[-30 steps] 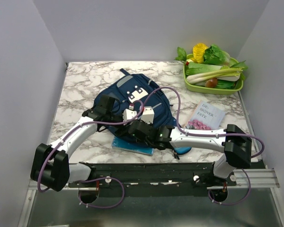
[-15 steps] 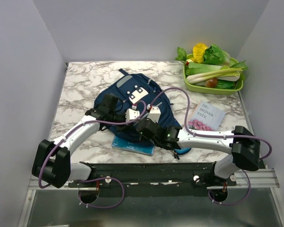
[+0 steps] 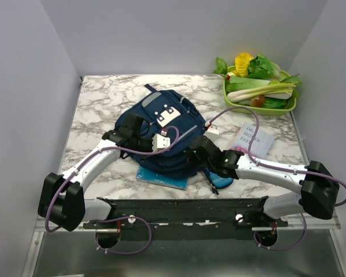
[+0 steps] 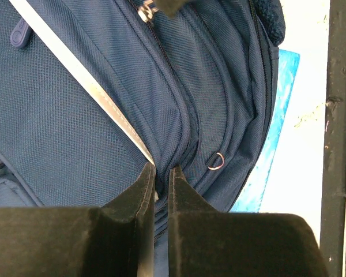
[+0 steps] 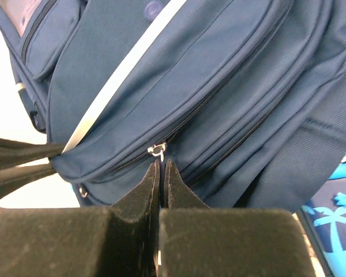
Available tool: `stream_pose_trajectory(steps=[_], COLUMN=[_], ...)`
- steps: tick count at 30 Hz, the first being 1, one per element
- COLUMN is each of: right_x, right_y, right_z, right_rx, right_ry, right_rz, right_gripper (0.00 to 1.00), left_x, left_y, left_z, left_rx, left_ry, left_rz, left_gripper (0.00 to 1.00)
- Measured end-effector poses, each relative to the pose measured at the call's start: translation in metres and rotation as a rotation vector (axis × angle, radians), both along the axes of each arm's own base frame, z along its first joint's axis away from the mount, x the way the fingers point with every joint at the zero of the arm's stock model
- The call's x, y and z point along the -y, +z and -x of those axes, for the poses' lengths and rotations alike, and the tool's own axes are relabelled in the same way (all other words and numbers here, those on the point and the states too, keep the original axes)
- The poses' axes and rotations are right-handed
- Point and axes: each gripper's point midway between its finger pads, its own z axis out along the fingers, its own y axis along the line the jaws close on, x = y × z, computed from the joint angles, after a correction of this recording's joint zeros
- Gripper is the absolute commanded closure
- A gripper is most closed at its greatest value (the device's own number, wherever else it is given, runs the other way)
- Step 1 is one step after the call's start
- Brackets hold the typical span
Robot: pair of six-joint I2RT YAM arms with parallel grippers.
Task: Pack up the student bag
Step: Zip the student bag at the center of the board.
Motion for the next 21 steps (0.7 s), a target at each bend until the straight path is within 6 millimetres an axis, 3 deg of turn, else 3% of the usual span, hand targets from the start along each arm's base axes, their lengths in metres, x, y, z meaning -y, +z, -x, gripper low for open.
stream_pose_trajectory(steps=[11,12,13,16,21], right_x=[0.047,0.050,0.052,0.053,0.052], right_y=[0.005,0.007,0.009,0.014,0.014], right_z=[-0.041,-0.043,-0.045,-0.048,-0.050], right_rx=[0.053,0.060,0.067,0.088,0.091], right_ry=[-0.074,-0.076,-0.074,-0.055,-0.030], right_rz=[0.085,0.091,0.097,0.115,0.122], right_gripper=[0.99,0.99,0.99,0.99,0.99], left_x=[-0.017,-0.018,-0.018,-0.022,-0.024], left_y=[0.012,0.012,0.014,0.013,0.017], left_z=[0.012,0.013,0.015,0.017,0.027], left_rx=[0.098,0.100,0.108,0.110,0.013], left_ry=[-0.068,-0.074,-0.078,-0.078,-0.013], left_rz=[-0.068,-0.072,-0.074,-0.094,-0.105], left_gripper=[0.88,0.82,0.61,0.38,0.31])
